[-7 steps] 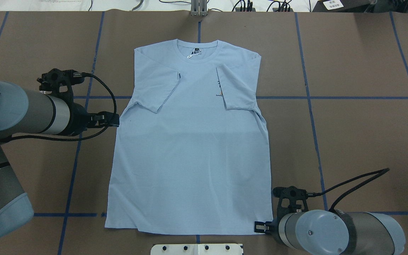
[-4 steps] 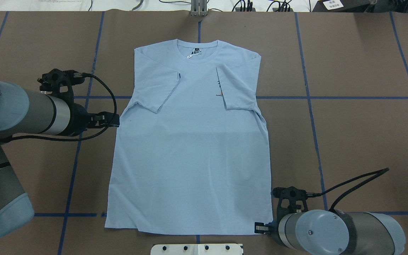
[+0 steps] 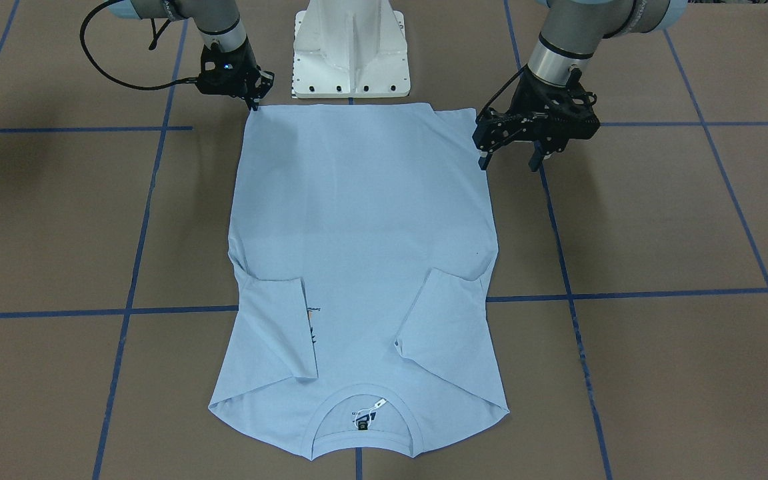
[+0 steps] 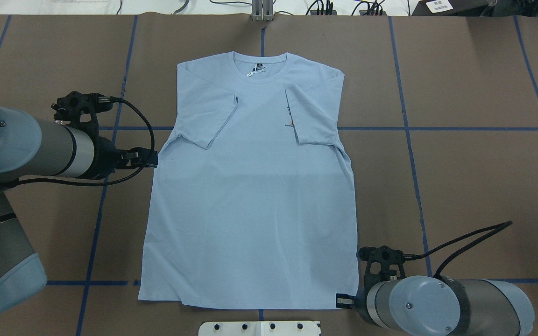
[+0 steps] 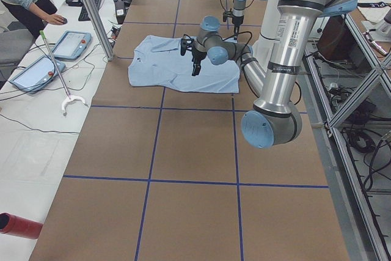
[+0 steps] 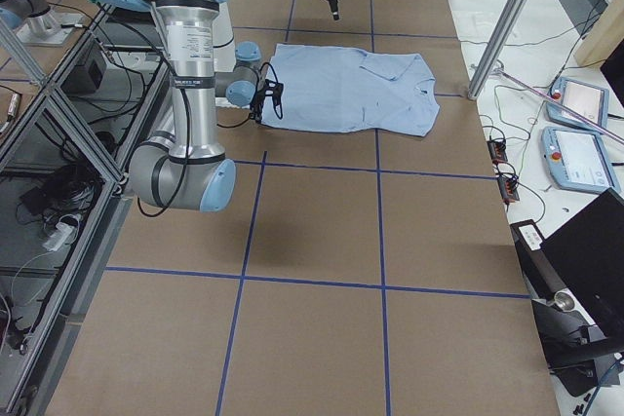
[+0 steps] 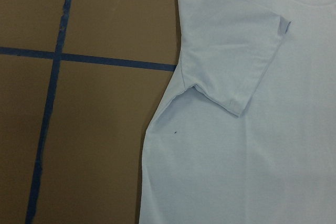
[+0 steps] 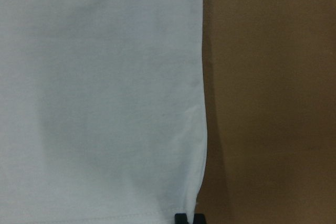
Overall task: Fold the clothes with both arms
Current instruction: 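Grasp the hem corners with both grippers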
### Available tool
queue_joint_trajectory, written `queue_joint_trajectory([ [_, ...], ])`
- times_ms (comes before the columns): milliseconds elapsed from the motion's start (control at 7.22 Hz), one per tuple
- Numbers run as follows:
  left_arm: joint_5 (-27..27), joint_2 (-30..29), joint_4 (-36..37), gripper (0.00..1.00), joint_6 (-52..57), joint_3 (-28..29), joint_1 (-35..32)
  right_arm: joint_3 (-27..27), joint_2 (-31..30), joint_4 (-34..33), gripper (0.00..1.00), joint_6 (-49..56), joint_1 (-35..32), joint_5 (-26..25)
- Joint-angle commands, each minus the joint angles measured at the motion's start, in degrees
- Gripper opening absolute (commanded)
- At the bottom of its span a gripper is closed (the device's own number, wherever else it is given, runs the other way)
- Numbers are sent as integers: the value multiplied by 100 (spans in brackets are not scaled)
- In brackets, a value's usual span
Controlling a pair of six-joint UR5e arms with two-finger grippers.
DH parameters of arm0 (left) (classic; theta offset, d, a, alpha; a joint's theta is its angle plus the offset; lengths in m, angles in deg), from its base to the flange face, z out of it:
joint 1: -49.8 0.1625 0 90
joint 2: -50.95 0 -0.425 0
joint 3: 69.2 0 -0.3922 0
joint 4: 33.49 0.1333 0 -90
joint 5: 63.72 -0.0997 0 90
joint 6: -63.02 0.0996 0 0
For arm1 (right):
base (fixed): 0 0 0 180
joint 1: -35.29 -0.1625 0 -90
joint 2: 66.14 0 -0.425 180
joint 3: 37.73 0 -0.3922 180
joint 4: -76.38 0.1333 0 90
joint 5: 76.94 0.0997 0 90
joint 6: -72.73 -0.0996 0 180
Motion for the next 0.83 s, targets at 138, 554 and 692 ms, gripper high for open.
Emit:
queue_joint_trajectory([
  [138, 37, 86, 52, 100, -77, -5, 60, -62, -7, 0, 0, 0, -24, -29],
  [554, -137, 568, 70, 100, -1601, -276, 1138, -368, -15, 0, 0, -9, -190, -66],
  [692, -486, 700, 79, 100, -2059, -303, 1594, -440, -15, 0, 0, -9, -209, -74],
])
